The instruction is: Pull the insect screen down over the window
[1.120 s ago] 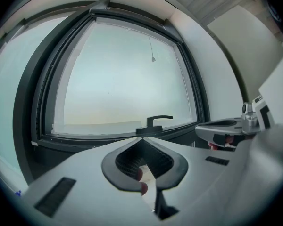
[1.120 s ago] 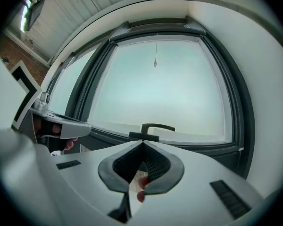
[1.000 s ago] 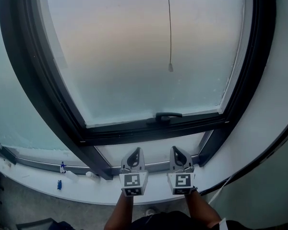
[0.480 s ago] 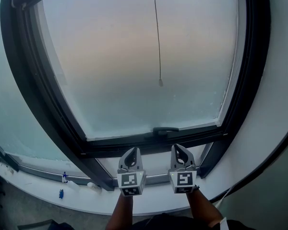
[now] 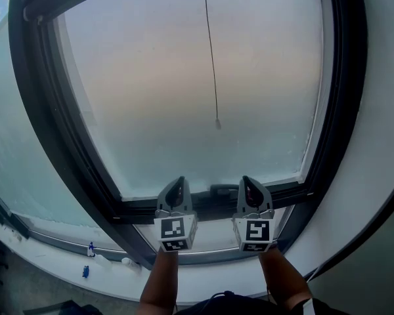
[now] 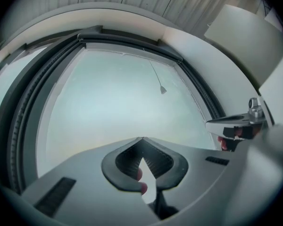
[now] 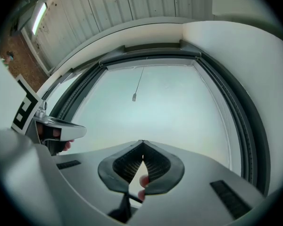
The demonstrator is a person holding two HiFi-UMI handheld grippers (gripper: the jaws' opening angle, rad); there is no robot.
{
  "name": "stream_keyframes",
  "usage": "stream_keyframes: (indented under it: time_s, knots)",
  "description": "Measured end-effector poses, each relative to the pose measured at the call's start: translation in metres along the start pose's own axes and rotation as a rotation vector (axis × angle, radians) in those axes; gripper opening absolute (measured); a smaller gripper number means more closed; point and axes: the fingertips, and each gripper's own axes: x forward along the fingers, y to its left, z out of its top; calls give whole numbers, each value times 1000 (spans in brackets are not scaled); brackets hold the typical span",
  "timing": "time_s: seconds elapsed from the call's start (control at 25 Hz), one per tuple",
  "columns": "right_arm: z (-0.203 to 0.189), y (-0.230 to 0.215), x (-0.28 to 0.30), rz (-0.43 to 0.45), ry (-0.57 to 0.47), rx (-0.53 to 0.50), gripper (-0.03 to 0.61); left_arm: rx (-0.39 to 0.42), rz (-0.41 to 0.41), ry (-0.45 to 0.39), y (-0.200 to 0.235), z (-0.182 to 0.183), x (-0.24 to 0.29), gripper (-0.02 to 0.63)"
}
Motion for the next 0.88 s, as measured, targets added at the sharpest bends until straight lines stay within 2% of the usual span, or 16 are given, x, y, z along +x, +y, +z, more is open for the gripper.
stream_keyframes:
  time_s: [0.24, 0.32, 0.48, 0.76, 0.88]
  knots:
    - [54, -12, 33, 15, -74, -15, 3, 93, 36, -75, 15, 58, 23, 3]
    - [69, -16, 42, 26, -101, -65, 3, 99, 54, -89, 23, 76, 32, 3]
    - [105, -18, 57, 14, -151, -40, 5, 124, 65, -137, 35, 109, 41, 3]
    - [160, -30, 83, 21, -218, -105, 5, 137, 88, -160, 49, 167, 65, 3]
    - [185, -31, 98, 33, -234, -173, 5, 184, 102, -183, 55, 199, 74, 3]
